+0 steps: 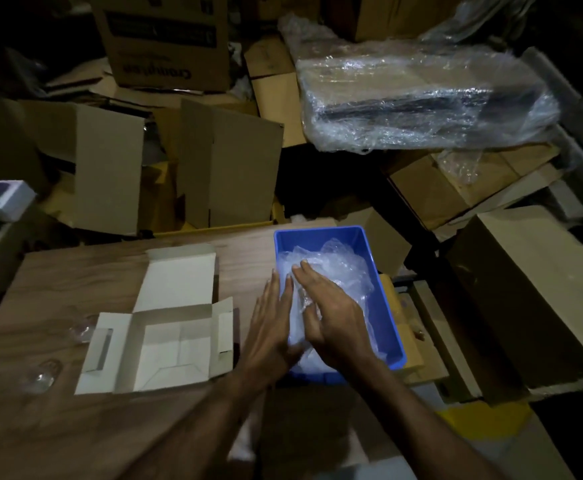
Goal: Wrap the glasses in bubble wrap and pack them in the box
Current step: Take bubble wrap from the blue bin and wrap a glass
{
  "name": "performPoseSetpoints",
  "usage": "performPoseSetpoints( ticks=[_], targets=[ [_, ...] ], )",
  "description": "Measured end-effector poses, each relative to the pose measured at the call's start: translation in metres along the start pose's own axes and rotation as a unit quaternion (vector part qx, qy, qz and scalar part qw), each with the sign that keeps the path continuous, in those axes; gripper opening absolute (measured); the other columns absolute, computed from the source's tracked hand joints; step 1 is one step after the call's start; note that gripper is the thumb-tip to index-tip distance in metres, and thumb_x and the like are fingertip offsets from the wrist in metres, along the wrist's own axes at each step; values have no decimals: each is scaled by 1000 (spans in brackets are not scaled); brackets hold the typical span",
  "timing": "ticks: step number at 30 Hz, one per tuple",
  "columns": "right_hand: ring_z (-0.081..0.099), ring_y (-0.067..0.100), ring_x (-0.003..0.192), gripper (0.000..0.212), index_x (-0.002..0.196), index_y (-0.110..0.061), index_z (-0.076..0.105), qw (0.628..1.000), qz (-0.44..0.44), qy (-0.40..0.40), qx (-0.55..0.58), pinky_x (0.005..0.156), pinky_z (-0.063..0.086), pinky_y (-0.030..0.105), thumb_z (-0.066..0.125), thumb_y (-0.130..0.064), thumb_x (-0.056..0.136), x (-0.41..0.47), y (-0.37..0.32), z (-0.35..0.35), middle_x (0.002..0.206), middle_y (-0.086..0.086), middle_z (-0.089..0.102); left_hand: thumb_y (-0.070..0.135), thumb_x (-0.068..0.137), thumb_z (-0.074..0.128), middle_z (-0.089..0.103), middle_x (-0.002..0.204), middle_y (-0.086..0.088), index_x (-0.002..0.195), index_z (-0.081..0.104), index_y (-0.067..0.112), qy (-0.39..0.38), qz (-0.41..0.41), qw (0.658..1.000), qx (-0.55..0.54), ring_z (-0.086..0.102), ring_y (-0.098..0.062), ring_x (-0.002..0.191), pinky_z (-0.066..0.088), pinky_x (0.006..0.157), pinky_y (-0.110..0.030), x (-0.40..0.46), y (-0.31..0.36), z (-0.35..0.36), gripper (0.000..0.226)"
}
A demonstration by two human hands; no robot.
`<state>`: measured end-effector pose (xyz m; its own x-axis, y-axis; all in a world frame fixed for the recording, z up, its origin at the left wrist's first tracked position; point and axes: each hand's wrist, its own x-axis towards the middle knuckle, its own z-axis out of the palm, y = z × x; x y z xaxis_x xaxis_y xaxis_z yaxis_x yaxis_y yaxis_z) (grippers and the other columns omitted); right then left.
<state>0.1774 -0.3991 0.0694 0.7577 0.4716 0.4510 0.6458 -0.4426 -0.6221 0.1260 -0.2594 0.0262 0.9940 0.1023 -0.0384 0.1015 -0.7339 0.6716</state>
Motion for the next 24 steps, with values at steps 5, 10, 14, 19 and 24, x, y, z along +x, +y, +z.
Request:
performPoseSetpoints(
  ticks=[5,10,14,19,24],
  targets=[
    [59,13,131,59,145,-16,56,997,-66,23,-22,100,54,30,46,-7,87,20,-37,-3,145,1,59,34,103,31,24,166,8,156,31,27,167,35,980,-98,18,-6,153,24,125,-44,-14,-20,-76,54],
    [65,22,118,72,149,-21,49,987,-111,-83,-86,83,59,29,63,-4,81,29,-66,22,156,5,47,-2,93,38,41,159,6,151,45,17,226,104,964,-91,35,-12,148,33,120,-43,-50,-51,-159,61],
    [57,18,119,80,146,-22,51,987,-71,-132,-51,85,59,33,62,-2,70,29,-90,52,162,3,34,-10,88,41,44,157,4,145,52,15,240,134,960,-43,37,-15,147,33,120,-39,-81,-85,-193,63],
    [58,20,126,61,139,-27,60,985,-82,-150,-25,96,55,34,55,-6,82,32,-108,80,154,7,48,-2,91,40,62,140,10,130,66,17,213,50,964,-153,48,-14,140,38,117,-37,-107,-114,-199,50],
    [74,11,83,22,113,-24,73,965,1,-233,122,72,60,40,58,-16,98,55,-121,75,99,-5,78,-2,102,46,77,96,-4,107,67,-2,193,-95,893,-395,73,-14,93,59,88,-30,-109,-115,-217,21]
  ],
)
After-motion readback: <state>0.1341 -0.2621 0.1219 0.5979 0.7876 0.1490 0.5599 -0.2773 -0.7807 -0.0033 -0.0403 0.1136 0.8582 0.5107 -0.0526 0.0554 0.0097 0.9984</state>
